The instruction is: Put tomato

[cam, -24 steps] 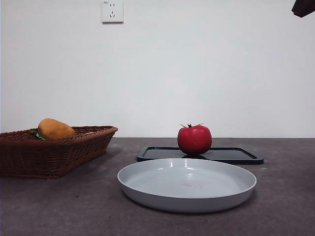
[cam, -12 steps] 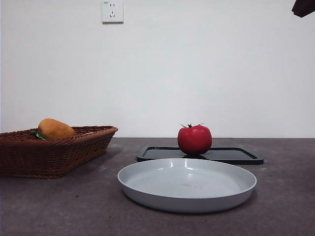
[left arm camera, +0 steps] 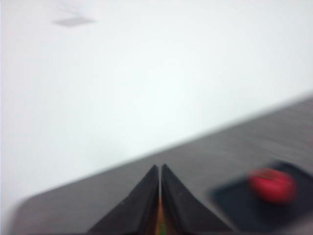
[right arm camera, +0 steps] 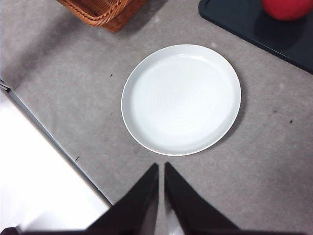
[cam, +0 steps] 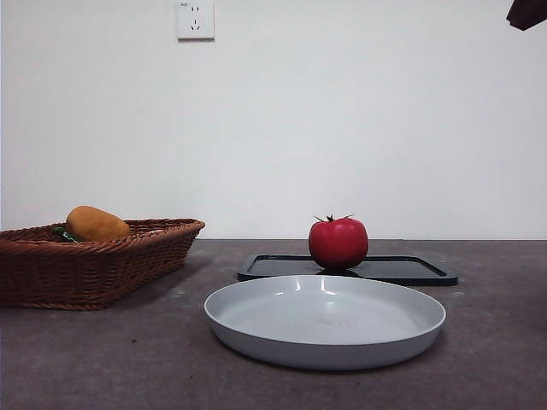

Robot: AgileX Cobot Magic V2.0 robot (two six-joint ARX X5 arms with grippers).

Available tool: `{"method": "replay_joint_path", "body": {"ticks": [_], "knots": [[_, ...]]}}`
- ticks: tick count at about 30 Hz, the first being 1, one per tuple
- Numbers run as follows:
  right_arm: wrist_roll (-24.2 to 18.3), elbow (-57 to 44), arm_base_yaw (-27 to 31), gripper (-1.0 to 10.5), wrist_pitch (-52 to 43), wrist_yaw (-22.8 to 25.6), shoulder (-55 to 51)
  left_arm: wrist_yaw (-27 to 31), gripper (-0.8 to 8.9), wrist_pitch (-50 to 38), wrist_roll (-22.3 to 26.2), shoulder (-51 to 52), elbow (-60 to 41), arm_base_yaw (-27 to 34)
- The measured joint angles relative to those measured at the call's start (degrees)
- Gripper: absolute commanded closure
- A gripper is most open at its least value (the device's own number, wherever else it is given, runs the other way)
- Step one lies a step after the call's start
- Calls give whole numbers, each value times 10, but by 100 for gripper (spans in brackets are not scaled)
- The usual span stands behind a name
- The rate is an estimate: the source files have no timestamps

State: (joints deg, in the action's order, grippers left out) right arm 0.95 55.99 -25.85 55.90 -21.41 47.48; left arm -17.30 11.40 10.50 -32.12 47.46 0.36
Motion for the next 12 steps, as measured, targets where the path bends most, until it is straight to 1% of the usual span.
{"method": "replay_joint_path", "body": {"ticks": [2,7,8,12], "knots": [[0,0,0,938,0,0,0,46,806,-25,-3,42,-53,19],[0,0,0,938,0,0,0,131,806,-34,-7,125,-165,38],[0,0,0,938,0,0,0,142,806,-34,-7,138,-187,40],[0,0,0,938,0,0,0,146,806,-33,-8,186,-264,44]]}}
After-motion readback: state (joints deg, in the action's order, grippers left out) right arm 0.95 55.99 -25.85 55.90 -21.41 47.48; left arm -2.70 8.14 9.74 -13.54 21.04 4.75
